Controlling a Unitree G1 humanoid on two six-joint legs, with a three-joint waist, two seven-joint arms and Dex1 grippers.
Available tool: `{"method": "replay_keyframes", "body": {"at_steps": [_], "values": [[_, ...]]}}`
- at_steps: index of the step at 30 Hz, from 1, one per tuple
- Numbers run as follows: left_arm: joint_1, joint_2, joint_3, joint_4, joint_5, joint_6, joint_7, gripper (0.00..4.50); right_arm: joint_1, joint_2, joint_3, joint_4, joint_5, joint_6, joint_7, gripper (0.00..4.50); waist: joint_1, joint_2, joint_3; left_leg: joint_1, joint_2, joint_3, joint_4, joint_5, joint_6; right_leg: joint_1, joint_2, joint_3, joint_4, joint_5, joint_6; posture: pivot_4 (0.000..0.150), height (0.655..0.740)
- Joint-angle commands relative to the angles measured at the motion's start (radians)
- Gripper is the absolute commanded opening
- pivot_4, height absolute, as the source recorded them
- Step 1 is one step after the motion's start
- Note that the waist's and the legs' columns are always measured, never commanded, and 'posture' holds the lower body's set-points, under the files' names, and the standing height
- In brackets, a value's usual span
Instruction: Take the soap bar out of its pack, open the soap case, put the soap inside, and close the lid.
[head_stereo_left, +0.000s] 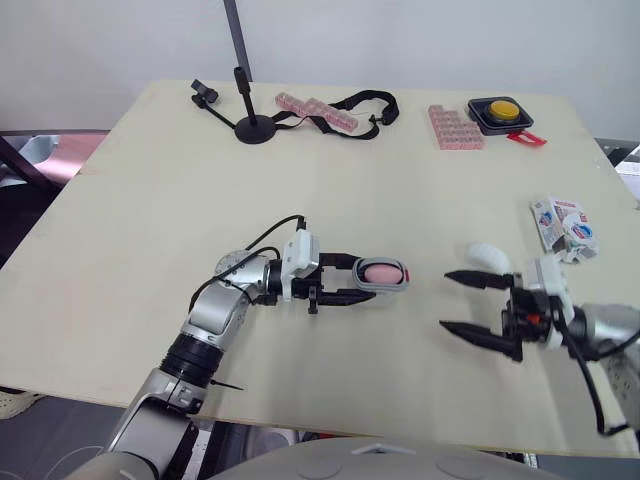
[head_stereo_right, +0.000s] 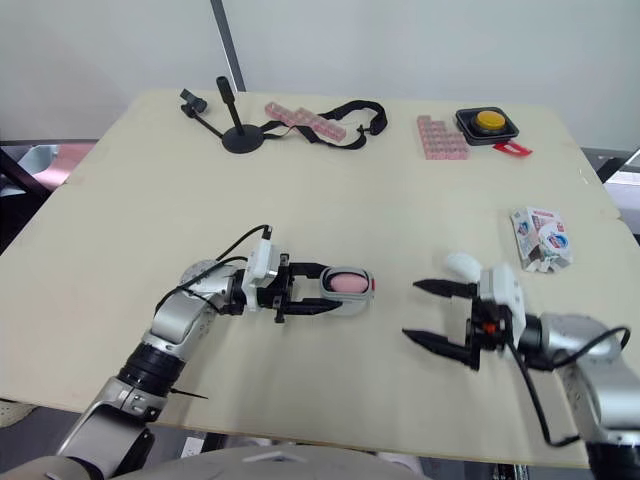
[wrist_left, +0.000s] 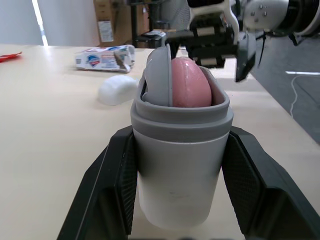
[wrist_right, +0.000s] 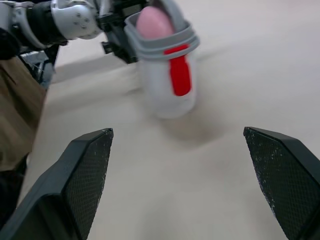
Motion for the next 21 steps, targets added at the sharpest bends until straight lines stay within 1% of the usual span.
{"method": "replay_keyframes", "body": {"at_steps": [1,5,7,11,16,21], "values": [[0.002,0.006,0.017,-0.027,-0.03,-0.033,-0.023,1.91,0.017,0.007,0.011,0.0,-0.028,-0.103,0.013,4.46,-0.01,0.0,0.0,0.0,0.0,0.0,0.0,0.0,0.0,0.0,0.0,0.0,0.0,0.0,0.0,0.15,0.7395],[0.013,0.02,0.006,-0.003,-0.014,-0.072,-0.064,1.91,0.044,0.022,0.031,-0.009,-0.03,-0.148,-0.013,4.46,-0.022,0.0,0.0,0.001,0.0,0.0,0.0,0.0,0.001,0.001,-0.001,0.0,0.001,0.0,0.0,0.15,0.7395],[0.019,0.017,0.005,-0.001,-0.016,-0.071,-0.062,1.91,0.067,0.023,0.003,0.001,-0.028,-0.174,-0.033,4.46,-0.025,0.0,0.0,0.001,0.0,0.0,-0.001,0.0,0.001,0.001,0.0,-0.001,0.0,0.0,0.0,0.15,0.7395],[0.021,0.011,0.001,-0.01,-0.018,-0.074,-0.06,1.91,0.129,-0.015,-0.128,0.089,-0.002,-0.202,-0.046,4.46,-0.023,0.0,0.0,0.001,-0.001,-0.002,-0.001,0.0,0.001,0.002,-0.002,-0.003,-0.002,0.0,0.0,0.15,0.7395],[0.023,0.009,0.002,0.005,0.003,-0.104,-0.042,1.91,0.191,-0.071,-0.292,0.27,0.004,-0.233,-0.046,4.46,-0.022,0.0,0.0,0.001,-0.002,-0.003,-0.001,-0.001,0.003,0.007,-0.003,-0.005,-0.006,0.0,0.0,0.15,0.7395],[0.024,0.009,0.001,0.009,0.007,-0.113,-0.026,1.91,0.211,-0.093,-0.363,0.394,-0.005,-0.237,-0.055,4.46,-0.038,0.0,0.0,0.002,-0.002,-0.004,-0.002,-0.003,0.006,0.01,-0.003,-0.006,-0.006,0.0,0.0,0.15,0.7395]]}}
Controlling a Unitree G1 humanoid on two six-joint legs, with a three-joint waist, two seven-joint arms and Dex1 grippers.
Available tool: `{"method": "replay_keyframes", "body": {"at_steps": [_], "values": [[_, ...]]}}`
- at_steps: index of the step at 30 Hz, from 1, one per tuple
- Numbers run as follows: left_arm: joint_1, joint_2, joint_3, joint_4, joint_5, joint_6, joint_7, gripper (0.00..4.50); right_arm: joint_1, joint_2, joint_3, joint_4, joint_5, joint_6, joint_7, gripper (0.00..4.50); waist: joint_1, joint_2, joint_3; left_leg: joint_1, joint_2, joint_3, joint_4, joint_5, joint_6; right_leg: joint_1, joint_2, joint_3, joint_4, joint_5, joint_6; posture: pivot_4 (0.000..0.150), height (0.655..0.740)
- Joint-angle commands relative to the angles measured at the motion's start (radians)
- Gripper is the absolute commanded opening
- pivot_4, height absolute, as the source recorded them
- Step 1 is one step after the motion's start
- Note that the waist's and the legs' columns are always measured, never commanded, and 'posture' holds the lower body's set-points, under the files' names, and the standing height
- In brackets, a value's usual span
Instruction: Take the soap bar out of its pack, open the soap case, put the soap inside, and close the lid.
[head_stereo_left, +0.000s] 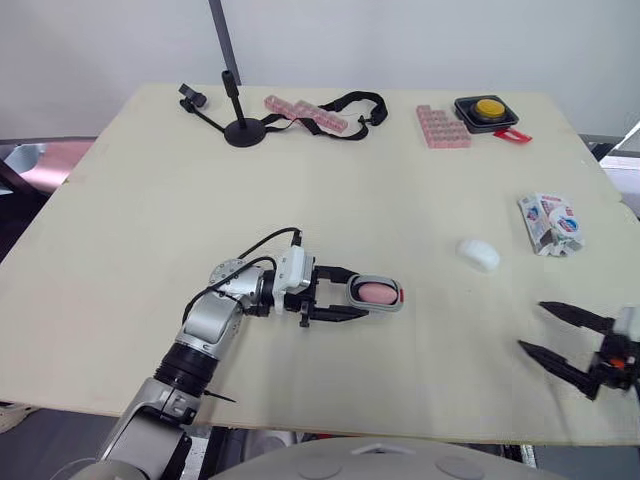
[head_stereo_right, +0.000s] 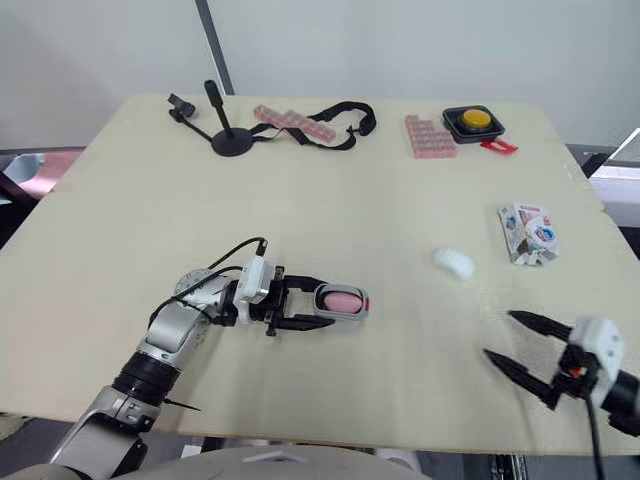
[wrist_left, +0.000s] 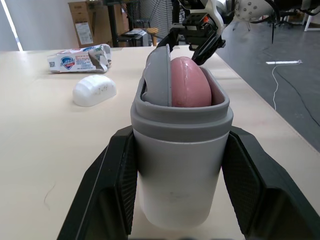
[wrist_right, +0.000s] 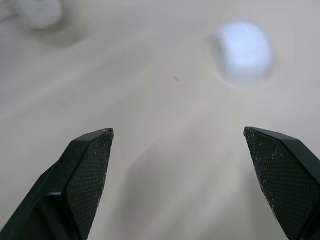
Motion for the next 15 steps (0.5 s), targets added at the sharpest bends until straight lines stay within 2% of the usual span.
{"method": "replay_keyframes", "body": {"at_steps": [1,11,15], "values": [[0.001,-0.004,0.01,-0.013,-0.003,-0.026,0.014,1.91,0.014,-0.016,-0.058,0.055,0.008,-0.022,-0.005,4.46,-0.002,0.0,0.0,0.0,0.0,0.0,0.0,0.0,0.0,0.0,0.0,0.0,0.0,0.0,0.0,0.15,0.7395],[-0.004,-0.008,0.01,-0.01,-0.003,-0.021,0.029,1.91,0.004,-0.041,-0.069,0.033,0.018,0.057,-0.064,4.46,0.001,0.001,-0.001,0.005,0.0,0.0,0.0,-0.001,0.001,0.005,-0.001,-0.001,-0.001,0.0,0.0,0.15,0.7395],[-0.009,-0.01,0.014,-0.009,-0.006,-0.013,0.035,1.91,-0.076,-0.109,-0.058,-0.057,0.053,0.233,-0.146,4.46,-0.003,0.002,-0.001,0.007,0.0,0.001,0.0,-0.001,0.001,0.006,0.0,-0.001,-0.001,0.0,0.0,0.15,0.7395]]}}
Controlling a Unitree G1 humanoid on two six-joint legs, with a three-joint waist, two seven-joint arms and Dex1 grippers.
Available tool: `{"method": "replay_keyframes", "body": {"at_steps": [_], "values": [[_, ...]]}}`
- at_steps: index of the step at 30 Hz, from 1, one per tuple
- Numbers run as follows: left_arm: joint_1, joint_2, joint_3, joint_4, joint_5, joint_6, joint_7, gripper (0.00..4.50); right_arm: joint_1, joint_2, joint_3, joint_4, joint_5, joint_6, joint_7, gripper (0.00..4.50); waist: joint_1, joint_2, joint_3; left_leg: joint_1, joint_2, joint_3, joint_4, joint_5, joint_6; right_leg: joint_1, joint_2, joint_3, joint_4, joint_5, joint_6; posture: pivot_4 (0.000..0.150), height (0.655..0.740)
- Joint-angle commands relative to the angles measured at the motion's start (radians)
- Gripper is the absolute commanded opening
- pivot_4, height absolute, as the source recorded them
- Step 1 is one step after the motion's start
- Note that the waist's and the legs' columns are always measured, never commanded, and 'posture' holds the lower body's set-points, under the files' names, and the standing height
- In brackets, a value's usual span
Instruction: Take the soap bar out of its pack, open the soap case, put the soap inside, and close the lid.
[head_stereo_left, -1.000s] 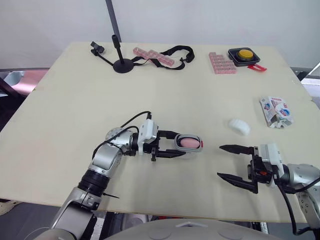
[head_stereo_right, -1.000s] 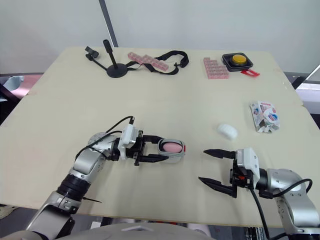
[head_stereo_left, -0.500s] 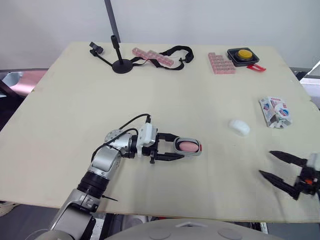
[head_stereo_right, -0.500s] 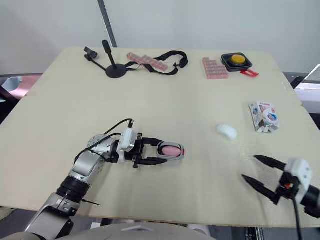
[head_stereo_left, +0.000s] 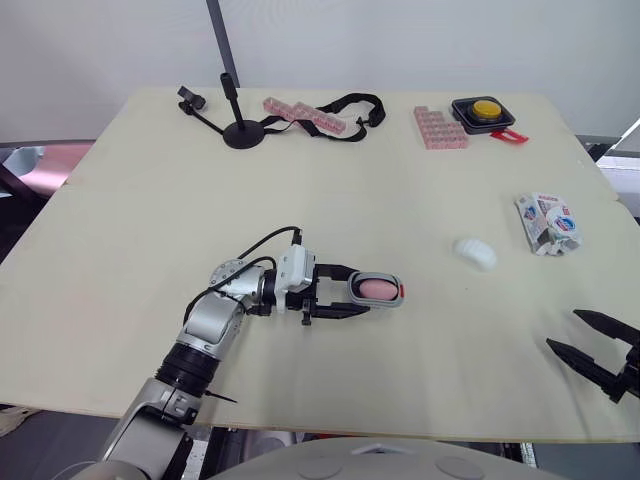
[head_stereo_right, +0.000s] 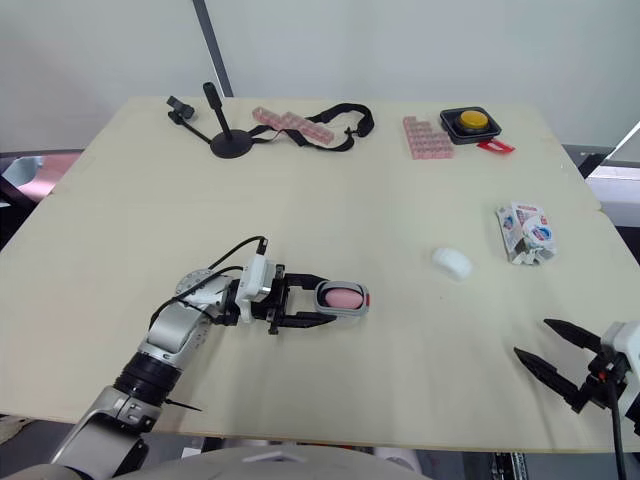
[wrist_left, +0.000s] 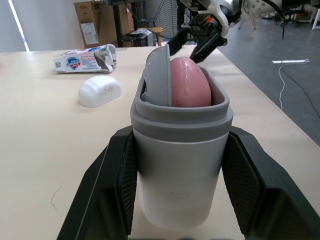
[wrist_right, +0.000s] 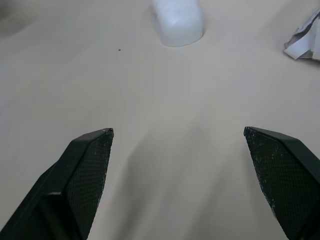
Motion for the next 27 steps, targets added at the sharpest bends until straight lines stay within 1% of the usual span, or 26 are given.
{"method": "replay_keyframes", "body": {"at_steps": [1,4,6,7,8,11,13,19,23,27], "values": [[-0.008,-0.003,0.014,-0.017,-0.016,-0.006,0.008,1.91,-0.078,-0.086,-0.004,-0.118,0.041,0.169,-0.08,4.46,-0.001,0.001,0.0,0.002,0.0,0.0,0.0,0.0,0.0,0.001,0.0,0.0,0.0,0.0,0.0,0.15,0.7395],[-0.007,-0.003,0.011,-0.018,-0.018,0.001,0.008,1.91,-0.165,-0.138,0.056,-0.197,0.039,0.306,-0.145,4.46,0.004,0.001,0.0,0.007,0.0,0.001,-0.003,0.0,0.0,0.003,0.0,0.001,-0.001,0.0,0.0,0.15,0.7395],[-0.006,-0.002,0.009,-0.02,-0.019,0.007,0.007,1.91,-0.24,-0.155,0.102,-0.242,0.04,0.39,-0.198,4.46,0.005,0.001,0.0,0.007,0.0,0.0,-0.004,0.0,-0.001,0.003,0.001,0.001,-0.002,0.0,0.0,0.15,0.7395],[-0.006,-0.003,0.008,-0.02,-0.019,0.009,0.007,1.91,-0.272,-0.16,0.125,-0.255,0.032,0.421,-0.217,4.46,0.005,0.001,0.0,0.007,0.0,0.001,-0.004,0.003,-0.004,0.003,0.001,0.001,-0.002,0.0,0.0,0.15,0.7395],[-0.006,-0.003,0.007,-0.02,-0.02,0.012,0.007,1.91,-0.302,-0.168,0.152,-0.267,0.026,0.454,-0.229,4.46,0.008,0.001,0.0,0.007,0.0,0.001,-0.004,0.003,-0.005,0.003,0.001,0.001,-0.003,0.0,0.0,0.15,0.7395],[0.001,-0.007,0.002,-0.024,-0.02,0.022,0.011,1.91,-0.425,-0.181,0.277,-0.279,-0.029,0.525,-0.269,4.46,0.015,0.001,0.0,0.006,0.0,0.001,-0.005,0.003,-0.005,0.002,0.001,0.001,-0.004,0.0,0.0,0.15,0.7395],[0.001,-0.01,0.001,-0.024,-0.02,0.028,0.014,1.91,-0.493,-0.174,0.335,-0.252,-0.061,0.536,-0.278,4.46,0.018,0.001,0.0,0.007,0.0,0.001,-0.004,0.003,-0.005,0.002,0.001,0.001,-0.004,0.0,0.0,0.15,0.7395],[0.004,-0.014,-0.004,-0.028,-0.012,0.033,0.016,1.91,-0.632,-0.162,0.448,-0.142,-0.121,0.563,-0.268,4.46,0.028,0.001,0.0,0.006,0.0,0.001,-0.005,0.003,-0.006,0.002,0.001,0.001,-0.004,0.0,0.0,0.15,0.7395],[0.006,-0.014,-0.007,-0.032,-0.007,0.033,0.016,1.91,-0.662,-0.161,0.488,-0.102,-0.136,0.582,-0.24,4.46,0.029,0.001,0.0,0.006,0.0,0.001,-0.005,0.003,-0.006,0.002,0.002,0.002,-0.003,0.0,0.0,0.15,0.7395],[0.006,-0.016,-0.007,-0.033,-0.004,0.031,0.022,1.91,-0.676,-0.152,0.505,-0.052,-0.16,0.541,-0.219,4.46,0.03,0.002,0.0,0.006,0.0,0.001,-0.005,0.002,-0.006,0.002,0.002,0.002,-0.003,0.0,0.0,0.15,0.7395]]}}
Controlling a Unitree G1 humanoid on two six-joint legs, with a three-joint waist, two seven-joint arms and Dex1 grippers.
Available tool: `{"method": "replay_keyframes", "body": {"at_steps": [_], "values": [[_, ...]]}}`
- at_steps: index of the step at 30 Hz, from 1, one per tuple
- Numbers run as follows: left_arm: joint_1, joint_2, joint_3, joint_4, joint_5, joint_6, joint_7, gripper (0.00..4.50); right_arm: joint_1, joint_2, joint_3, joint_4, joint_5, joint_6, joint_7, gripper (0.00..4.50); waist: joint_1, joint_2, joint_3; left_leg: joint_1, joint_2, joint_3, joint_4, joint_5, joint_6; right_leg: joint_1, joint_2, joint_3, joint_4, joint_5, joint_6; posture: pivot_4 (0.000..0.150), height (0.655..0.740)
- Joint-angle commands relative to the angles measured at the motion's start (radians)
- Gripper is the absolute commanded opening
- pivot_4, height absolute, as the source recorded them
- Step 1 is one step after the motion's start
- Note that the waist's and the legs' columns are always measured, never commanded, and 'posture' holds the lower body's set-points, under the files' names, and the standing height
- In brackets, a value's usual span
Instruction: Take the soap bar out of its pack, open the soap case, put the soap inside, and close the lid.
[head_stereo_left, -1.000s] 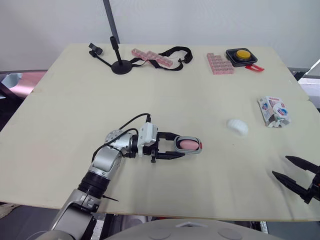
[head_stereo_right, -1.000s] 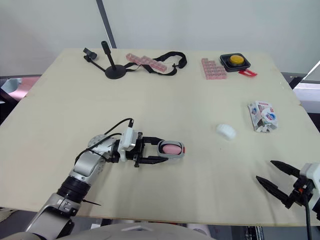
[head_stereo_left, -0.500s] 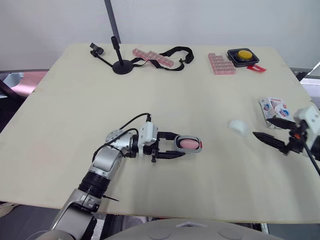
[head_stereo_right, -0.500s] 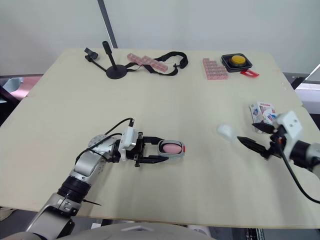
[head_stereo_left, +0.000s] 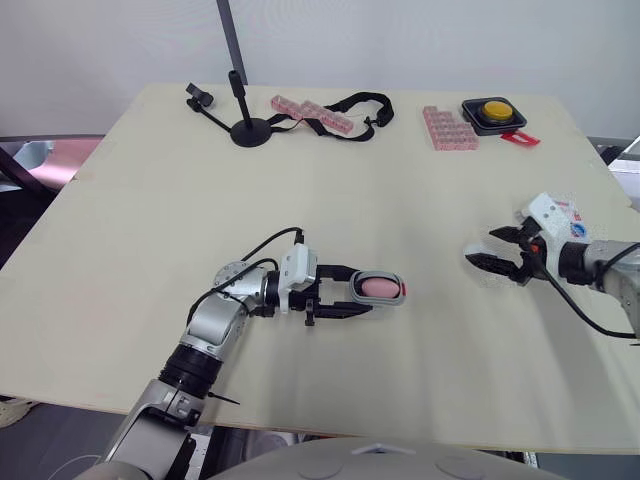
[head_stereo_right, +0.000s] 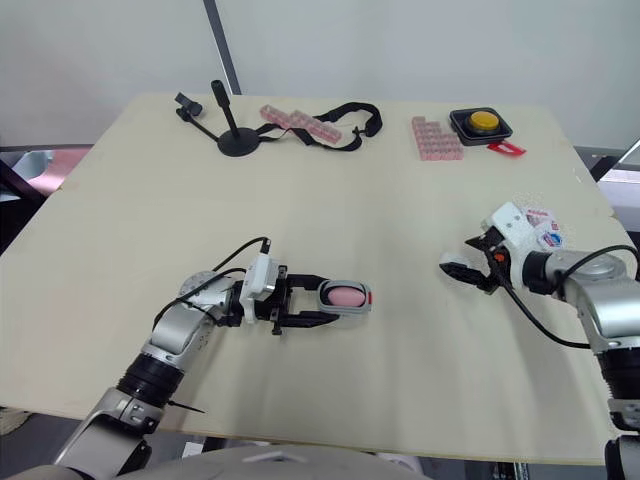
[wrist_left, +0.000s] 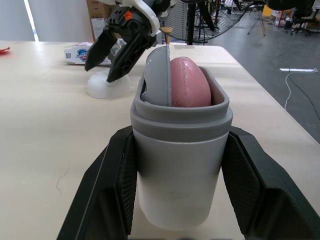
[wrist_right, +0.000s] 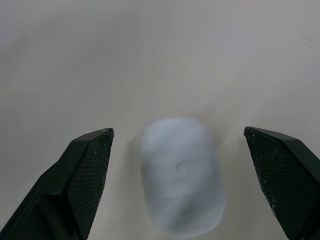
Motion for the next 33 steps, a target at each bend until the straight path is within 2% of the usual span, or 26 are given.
{"method": "replay_keyframes", "body": {"at_steps": [1,15,20,22,25,33], "values": [[0.001,-0.001,-0.004,-0.034,-0.005,-0.008,0.005,1.91,-0.021,-0.001,-0.014,0.029,-0.019,-0.036,0.013,4.46,0.0,0.0,0.0,0.0,0.0,0.0,0.0,0.0,0.0,0.0,0.0,0.0,0.0,0.0,0.0,0.15,0.7395],[-0.009,-0.005,-0.006,-0.029,0.006,-0.01,0.006,1.91,-0.028,0.016,-0.019,0.058,-0.036,-0.065,0.032,4.46,0.0,0.0,0.0,0.0,0.0,0.001,0.0,0.0,0.0,0.0,0.0,0.001,0.0,0.0,0.0,0.15,0.7395],[-0.009,-0.008,-0.007,-0.031,0.011,-0.009,0.008,1.91,-0.014,0.023,-0.021,0.051,-0.038,-0.068,0.027,3.02,0.0,0.0,0.0,0.0,0.0,0.001,0.0,0.0,0.0,0.0,0.0,0.001,0.0,0.0,0.0,0.15,0.7395],[-0.009,-0.008,-0.006,-0.031,0.012,-0.009,0.009,1.91,-0.011,0.024,-0.022,0.049,-0.037,-0.066,0.028,3.02,0.0,0.0,0.0,0.0,0.0,0.001,0.0,0.0,0.0,0.0,0.0,0.001,0.0,0.0,0.0,0.15,0.7395],[-0.011,-0.008,-0.006,-0.031,0.013,-0.008,0.009,1.91,-0.011,0.026,-0.025,0.049,-0.039,-0.071,0.023,2.17,0.0,0.0,0.0,0.0,0.0,0.001,0.0,0.0,0.0,0.0,0.0,0.001,-0.001,0.0,0.0,0.15,0.7395],[-0.019,-0.01,-0.004,-0.02,0.016,-0.01,0.008,1.91,-0.015,0.027,-0.026,0.039,-0.035,-0.071,0.025,2.17,-0.001,0.0,0.0,0.0,0.0,0.001,0.0,0.0,0.0,0.0,0.0,0.001,-0.001,0.0,0.0,0.15,0.7395]]}}
